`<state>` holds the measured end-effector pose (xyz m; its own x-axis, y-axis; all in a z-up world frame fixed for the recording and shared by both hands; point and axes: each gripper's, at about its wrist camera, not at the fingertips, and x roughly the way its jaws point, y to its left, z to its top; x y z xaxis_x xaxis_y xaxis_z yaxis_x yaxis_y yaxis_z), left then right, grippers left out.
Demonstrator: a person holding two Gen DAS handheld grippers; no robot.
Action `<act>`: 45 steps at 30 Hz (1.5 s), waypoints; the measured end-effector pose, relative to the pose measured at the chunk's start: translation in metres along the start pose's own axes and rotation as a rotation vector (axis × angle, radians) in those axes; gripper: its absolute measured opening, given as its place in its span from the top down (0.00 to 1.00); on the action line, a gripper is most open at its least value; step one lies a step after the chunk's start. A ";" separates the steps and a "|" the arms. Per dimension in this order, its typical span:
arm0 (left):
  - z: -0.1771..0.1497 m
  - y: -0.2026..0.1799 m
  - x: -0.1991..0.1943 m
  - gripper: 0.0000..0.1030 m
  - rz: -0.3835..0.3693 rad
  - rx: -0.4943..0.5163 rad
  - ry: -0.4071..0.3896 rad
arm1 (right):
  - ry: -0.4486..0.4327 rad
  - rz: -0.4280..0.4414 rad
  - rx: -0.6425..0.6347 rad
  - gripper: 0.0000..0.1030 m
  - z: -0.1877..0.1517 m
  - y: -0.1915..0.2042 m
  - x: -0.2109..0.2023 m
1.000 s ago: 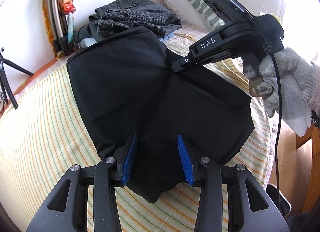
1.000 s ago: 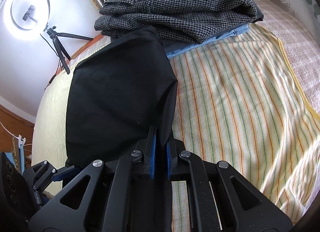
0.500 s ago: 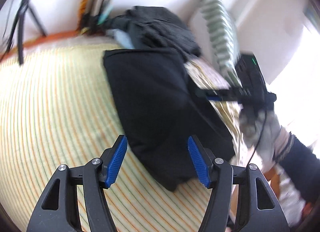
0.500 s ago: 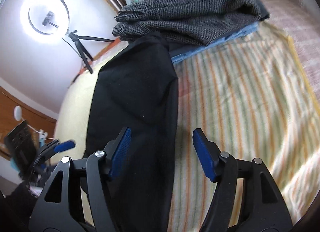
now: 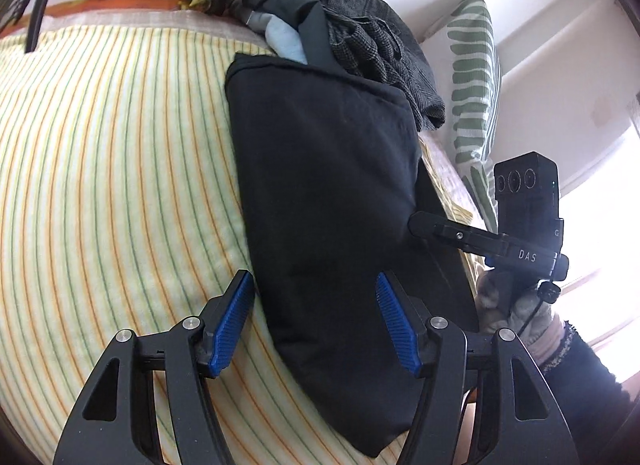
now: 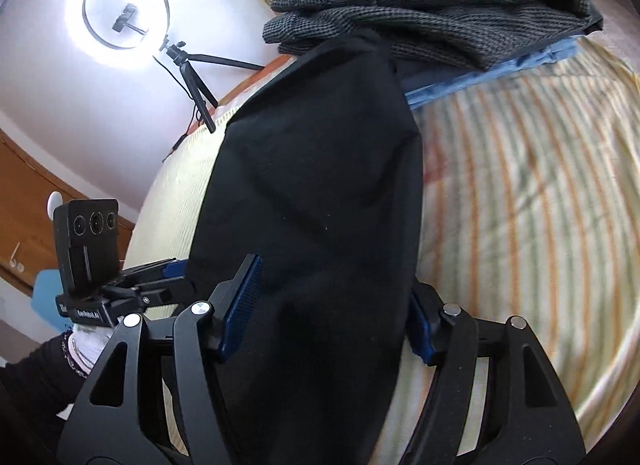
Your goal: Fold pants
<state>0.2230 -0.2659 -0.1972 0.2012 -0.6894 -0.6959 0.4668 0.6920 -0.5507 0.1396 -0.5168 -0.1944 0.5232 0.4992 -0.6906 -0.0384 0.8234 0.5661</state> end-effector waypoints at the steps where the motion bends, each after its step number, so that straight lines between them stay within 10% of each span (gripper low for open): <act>1: 0.000 -0.002 0.001 0.39 0.006 0.011 -0.004 | 0.000 -0.013 -0.011 0.38 -0.001 0.003 0.002; 10: 0.003 -0.010 0.009 0.44 0.049 0.058 -0.018 | -0.023 -0.097 0.014 0.62 -0.002 0.006 0.003; 25: -0.003 -0.005 -0.003 0.81 0.052 0.003 -0.064 | -0.047 -0.246 0.046 0.85 0.000 0.045 0.001; 45: -0.055 -0.005 -0.097 0.87 0.048 0.048 -0.180 | -0.049 -0.214 -0.018 0.88 -0.061 0.149 0.015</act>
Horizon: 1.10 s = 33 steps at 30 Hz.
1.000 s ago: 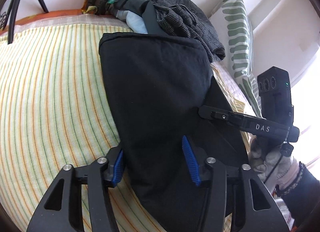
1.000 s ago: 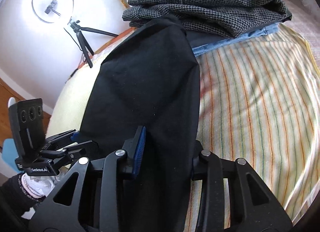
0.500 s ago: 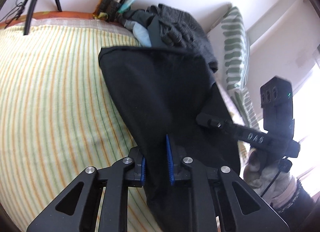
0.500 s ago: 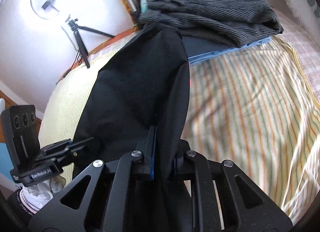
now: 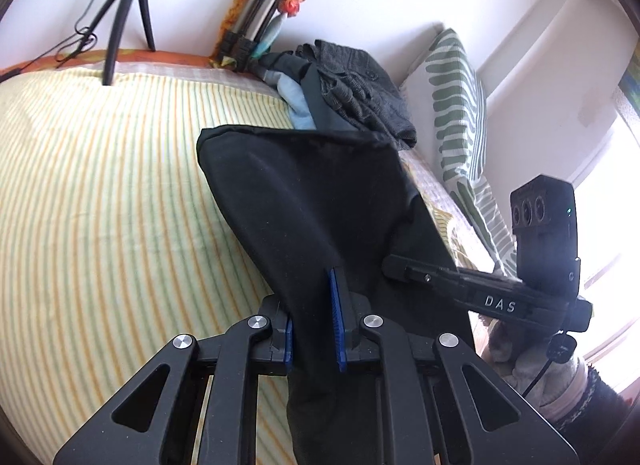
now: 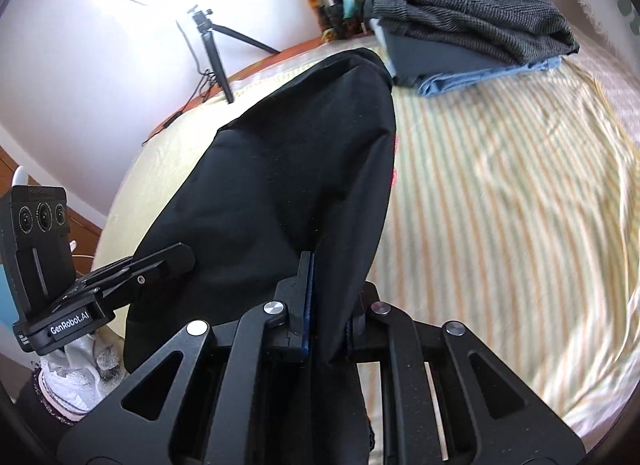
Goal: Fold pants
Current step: 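Carry the folded trousers with both grippers onto the grey clothes stack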
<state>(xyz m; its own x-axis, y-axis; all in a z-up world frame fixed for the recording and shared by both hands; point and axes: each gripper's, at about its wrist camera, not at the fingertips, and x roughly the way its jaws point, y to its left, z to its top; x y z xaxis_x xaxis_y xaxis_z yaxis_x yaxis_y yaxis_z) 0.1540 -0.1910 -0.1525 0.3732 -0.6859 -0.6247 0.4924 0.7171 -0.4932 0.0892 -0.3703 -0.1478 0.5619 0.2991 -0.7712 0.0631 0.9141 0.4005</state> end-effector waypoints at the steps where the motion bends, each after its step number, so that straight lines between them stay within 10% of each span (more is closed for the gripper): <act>1: -0.002 -0.001 -0.005 0.87 0.003 0.007 -0.010 | -0.003 0.005 -0.009 0.88 -0.003 0.005 -0.002; 16: 0.039 -0.073 -0.024 0.87 -0.025 0.174 -0.095 | -0.118 -0.005 -0.063 0.88 0.025 -0.003 -0.088; 33: 0.198 -0.134 0.075 0.87 -0.015 0.303 -0.160 | -0.234 -0.066 -0.125 0.88 0.217 -0.095 -0.117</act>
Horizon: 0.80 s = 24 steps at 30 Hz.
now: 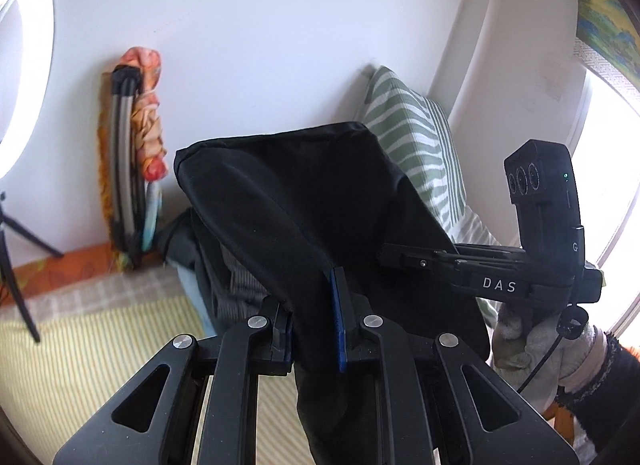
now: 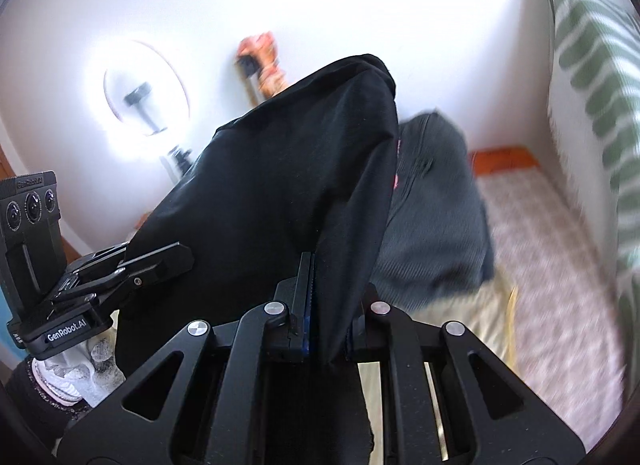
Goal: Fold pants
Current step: 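Carry the folded trousers with both grippers onto the grey clothes stack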
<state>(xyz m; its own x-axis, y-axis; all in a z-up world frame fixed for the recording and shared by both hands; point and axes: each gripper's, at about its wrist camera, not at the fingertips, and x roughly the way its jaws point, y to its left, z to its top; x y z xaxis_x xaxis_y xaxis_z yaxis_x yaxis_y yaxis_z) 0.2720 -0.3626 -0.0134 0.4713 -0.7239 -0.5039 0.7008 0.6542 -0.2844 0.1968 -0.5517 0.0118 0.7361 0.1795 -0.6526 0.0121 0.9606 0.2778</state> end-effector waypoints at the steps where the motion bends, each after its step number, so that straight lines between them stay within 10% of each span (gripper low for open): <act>1: 0.009 0.004 0.010 0.87 0.003 0.001 -0.003 | -0.004 -0.005 -0.007 0.88 0.010 -0.006 0.006; 10: 0.045 0.040 0.091 0.87 0.034 -0.023 0.017 | 0.012 -0.035 -0.039 0.88 0.068 -0.058 0.084; 24: 0.035 0.051 0.156 0.86 0.105 0.010 0.106 | 0.067 -0.102 -0.031 0.82 0.058 -0.106 0.145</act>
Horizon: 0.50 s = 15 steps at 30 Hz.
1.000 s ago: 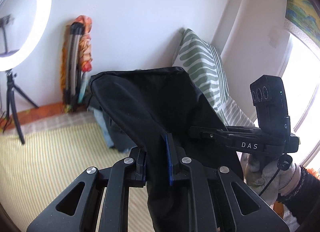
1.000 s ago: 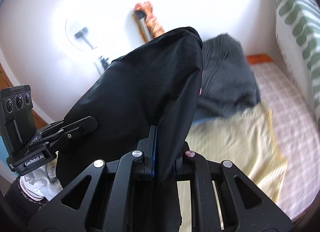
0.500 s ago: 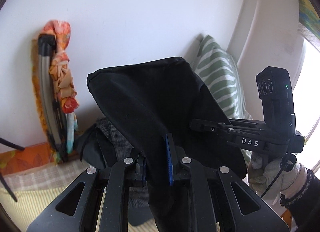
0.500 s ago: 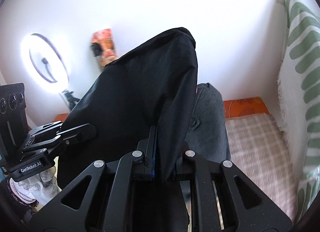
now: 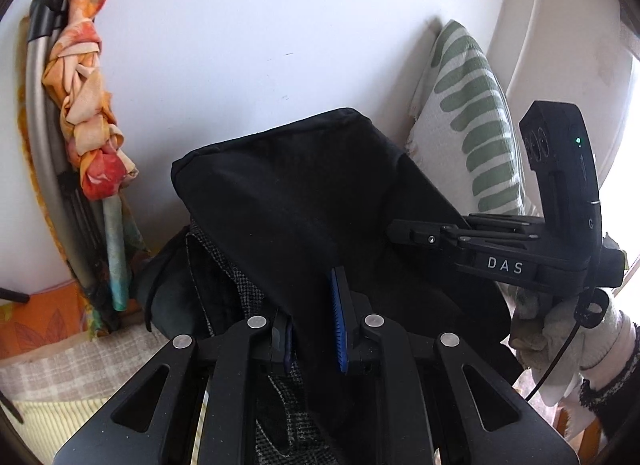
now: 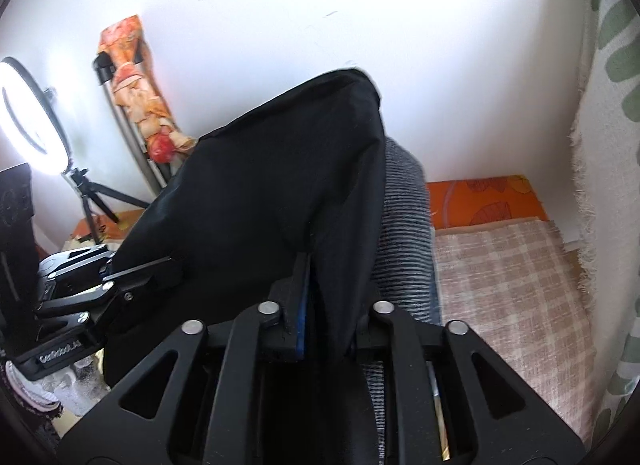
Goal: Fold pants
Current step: 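Carry the folded trousers with both grippers onto the grey clothes stack, then open both grippers and release the trousers on the stack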
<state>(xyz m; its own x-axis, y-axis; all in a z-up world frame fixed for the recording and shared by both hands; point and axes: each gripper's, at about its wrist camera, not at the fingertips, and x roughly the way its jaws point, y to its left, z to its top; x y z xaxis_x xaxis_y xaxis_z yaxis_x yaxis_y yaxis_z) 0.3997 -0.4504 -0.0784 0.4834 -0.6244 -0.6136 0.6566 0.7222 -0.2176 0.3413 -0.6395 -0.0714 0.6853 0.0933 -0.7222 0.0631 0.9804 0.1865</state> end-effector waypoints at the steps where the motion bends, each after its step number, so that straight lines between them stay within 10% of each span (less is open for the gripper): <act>1: 0.000 -0.002 0.000 0.85 0.006 0.004 0.002 | -0.008 -0.017 0.003 0.80 0.000 -0.001 -0.002; 7: 0.001 -0.008 -0.004 0.73 0.013 0.016 0.018 | -0.033 -0.086 0.001 0.64 -0.002 0.000 -0.022; 9: -0.002 -0.008 -0.007 0.46 0.009 0.004 0.027 | -0.054 -0.097 -0.001 0.57 -0.004 0.003 -0.033; 13: -0.008 -0.011 -0.018 0.41 0.017 -0.012 0.028 | -0.084 -0.107 0.003 0.51 -0.009 0.008 -0.055; 15: -0.010 -0.011 -0.020 0.23 0.026 -0.020 0.046 | -0.090 -0.110 0.004 0.49 -0.012 0.012 -0.066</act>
<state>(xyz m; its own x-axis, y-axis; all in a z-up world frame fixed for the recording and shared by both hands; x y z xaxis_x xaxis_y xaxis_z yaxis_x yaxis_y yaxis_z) 0.3772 -0.4429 -0.0716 0.4726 -0.5910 -0.6537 0.6322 0.7442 -0.2157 0.2882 -0.6321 -0.0300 0.7363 -0.0308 -0.6759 0.1442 0.9832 0.1123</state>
